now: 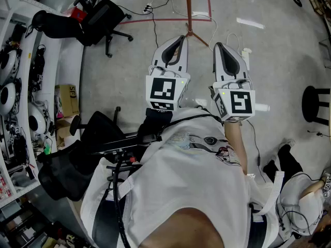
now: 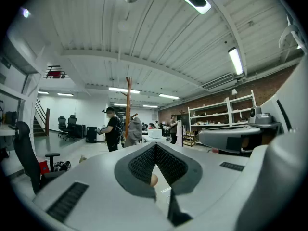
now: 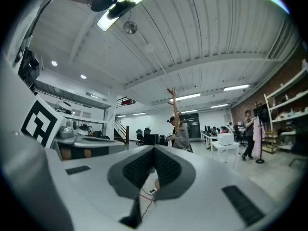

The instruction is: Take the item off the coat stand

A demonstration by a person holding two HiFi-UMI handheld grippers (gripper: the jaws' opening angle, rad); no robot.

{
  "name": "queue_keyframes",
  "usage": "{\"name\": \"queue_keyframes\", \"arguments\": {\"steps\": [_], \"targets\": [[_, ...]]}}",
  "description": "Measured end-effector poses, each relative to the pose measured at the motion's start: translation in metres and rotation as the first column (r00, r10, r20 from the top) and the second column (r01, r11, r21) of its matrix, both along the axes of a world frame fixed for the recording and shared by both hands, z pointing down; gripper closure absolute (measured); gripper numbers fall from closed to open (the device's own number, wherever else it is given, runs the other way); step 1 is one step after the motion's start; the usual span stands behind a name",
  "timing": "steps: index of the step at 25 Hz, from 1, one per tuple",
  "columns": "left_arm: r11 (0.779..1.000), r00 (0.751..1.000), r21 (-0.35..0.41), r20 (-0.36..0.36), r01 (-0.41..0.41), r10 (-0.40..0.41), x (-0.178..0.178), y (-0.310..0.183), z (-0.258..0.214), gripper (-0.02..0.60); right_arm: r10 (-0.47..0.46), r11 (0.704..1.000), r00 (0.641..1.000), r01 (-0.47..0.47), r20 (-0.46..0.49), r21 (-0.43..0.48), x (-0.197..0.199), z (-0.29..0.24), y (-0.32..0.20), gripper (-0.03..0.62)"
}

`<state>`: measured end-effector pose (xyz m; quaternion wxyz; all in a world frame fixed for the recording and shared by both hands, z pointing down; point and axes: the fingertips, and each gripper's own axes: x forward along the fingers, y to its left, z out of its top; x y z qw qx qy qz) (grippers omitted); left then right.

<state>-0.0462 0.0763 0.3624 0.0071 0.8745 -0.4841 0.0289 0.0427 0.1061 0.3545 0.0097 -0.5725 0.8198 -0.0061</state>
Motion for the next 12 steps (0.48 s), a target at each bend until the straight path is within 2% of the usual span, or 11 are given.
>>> {"name": "queue_keyframes", "arguments": {"steps": [12], "targets": [[1.000, 1.000, -0.001, 0.011, 0.001, -0.001, 0.018, 0.011, 0.002, 0.578, -0.007, 1.000, 1.000, 0.007, -0.015, -0.002, 0.012, 0.001, 0.009, 0.589]]}}
